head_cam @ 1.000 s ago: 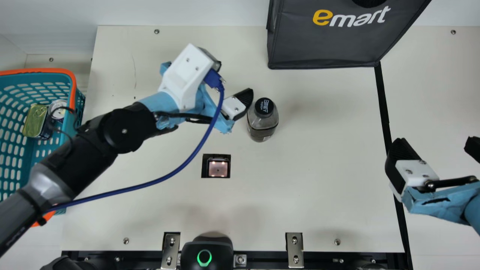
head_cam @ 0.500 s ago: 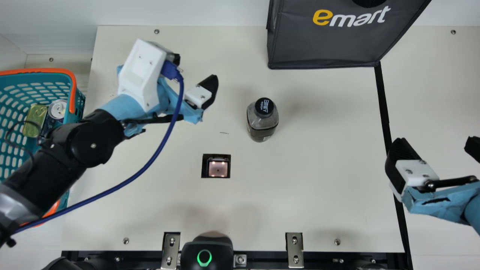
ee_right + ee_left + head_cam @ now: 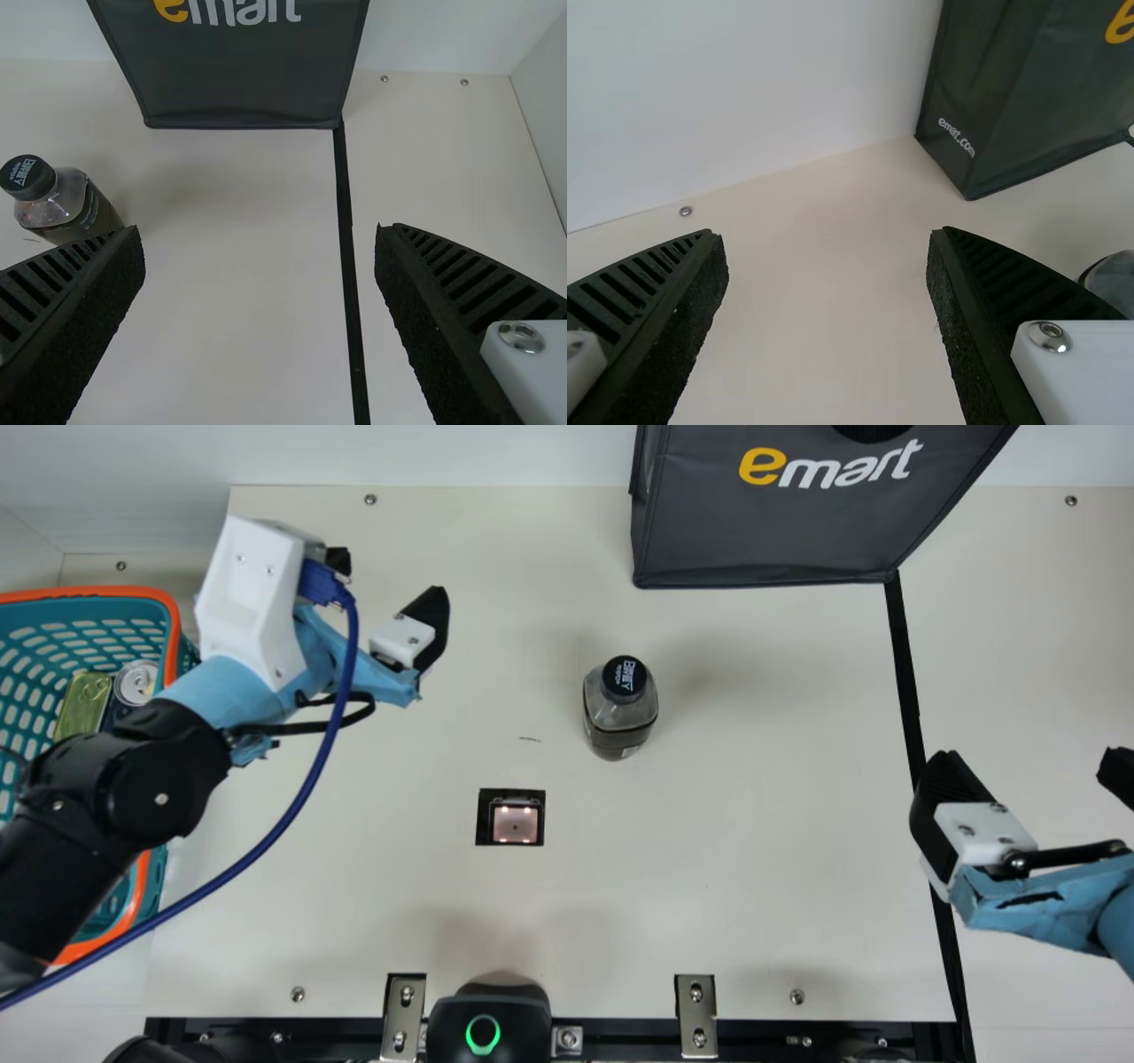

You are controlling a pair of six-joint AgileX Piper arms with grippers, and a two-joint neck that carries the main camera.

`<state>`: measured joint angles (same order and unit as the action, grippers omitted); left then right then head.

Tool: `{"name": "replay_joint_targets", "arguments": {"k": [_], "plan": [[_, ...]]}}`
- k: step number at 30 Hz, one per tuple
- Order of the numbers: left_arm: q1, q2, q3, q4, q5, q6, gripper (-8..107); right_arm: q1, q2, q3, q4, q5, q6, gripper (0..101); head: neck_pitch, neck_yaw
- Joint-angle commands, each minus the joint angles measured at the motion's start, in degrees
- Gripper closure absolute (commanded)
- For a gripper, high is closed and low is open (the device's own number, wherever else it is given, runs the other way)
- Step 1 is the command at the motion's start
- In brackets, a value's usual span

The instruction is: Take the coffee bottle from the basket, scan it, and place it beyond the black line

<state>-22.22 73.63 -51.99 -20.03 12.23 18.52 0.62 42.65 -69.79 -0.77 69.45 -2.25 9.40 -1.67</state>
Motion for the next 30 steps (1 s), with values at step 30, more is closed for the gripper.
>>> {"name": "replay_joint_targets", "arguments": {"k": [30], "plan": [[6.78, -9.60, 3.18, 18.32, 8.32, -20.26, 9, 0.00, 0.00, 0.00, 0.00, 0.06, 0.00, 10, -1.48, 0.09]]}}
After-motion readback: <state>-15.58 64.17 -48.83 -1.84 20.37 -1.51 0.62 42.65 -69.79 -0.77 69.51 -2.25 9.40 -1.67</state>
